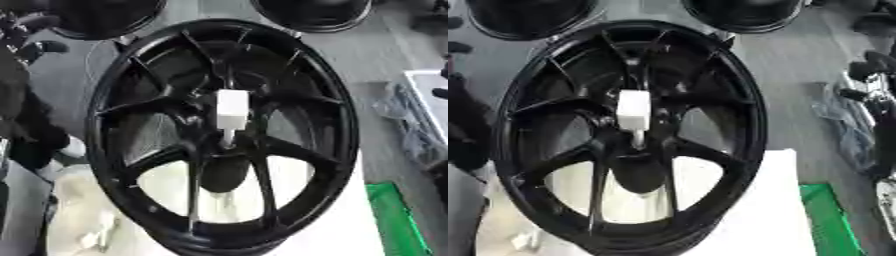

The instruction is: Pull the pin out of the wheel hub.

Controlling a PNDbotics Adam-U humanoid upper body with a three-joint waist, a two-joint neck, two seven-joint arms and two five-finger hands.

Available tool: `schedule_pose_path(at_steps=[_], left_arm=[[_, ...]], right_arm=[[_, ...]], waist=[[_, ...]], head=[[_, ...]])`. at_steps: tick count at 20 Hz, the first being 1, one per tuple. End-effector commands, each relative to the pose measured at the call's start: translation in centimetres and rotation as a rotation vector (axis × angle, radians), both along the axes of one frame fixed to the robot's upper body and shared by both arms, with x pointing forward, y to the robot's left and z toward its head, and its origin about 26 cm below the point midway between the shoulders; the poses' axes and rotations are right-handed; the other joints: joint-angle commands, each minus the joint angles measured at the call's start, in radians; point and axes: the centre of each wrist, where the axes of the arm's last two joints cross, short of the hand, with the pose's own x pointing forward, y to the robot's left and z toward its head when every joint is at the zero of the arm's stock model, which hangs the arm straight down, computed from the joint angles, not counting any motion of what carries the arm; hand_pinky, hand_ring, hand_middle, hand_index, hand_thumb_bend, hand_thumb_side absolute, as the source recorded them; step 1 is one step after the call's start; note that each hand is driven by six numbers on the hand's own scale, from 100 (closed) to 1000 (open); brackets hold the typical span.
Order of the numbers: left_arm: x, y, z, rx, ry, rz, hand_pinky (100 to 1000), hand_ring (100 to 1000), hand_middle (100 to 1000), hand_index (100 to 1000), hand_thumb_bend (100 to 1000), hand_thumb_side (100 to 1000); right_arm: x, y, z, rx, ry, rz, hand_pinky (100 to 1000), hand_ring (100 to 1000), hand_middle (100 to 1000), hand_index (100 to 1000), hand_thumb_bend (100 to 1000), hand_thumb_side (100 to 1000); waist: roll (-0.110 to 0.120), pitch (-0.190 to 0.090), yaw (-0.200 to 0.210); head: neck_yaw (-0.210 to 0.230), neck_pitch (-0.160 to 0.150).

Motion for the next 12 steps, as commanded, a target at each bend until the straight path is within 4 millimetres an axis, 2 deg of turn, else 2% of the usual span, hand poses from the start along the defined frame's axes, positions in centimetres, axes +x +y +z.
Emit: schedule_pose_path(at_steps=[1,12], left_arm=[[-0.15,0.09,0.9,0.017,-0.028,-0.002,603,769,733,764,111,806],[-0.35,0.25,0.97,0.025,-0.036,0.001,603,771,734,764,108,806]], right_arm=[[-0.15,-0.08,1.11,-0.031,-0.031,0.006,719,833,720,822,100,626],[0.03,0.07,1.45,-0.033,-0.036,0.012,719,836,723,825,100,630]], waist=[[0.0,-0.017,-0.002],[0.004,-0.008,-0.009]], head=[[0.002,-0.01],[0.013,-0.016]])
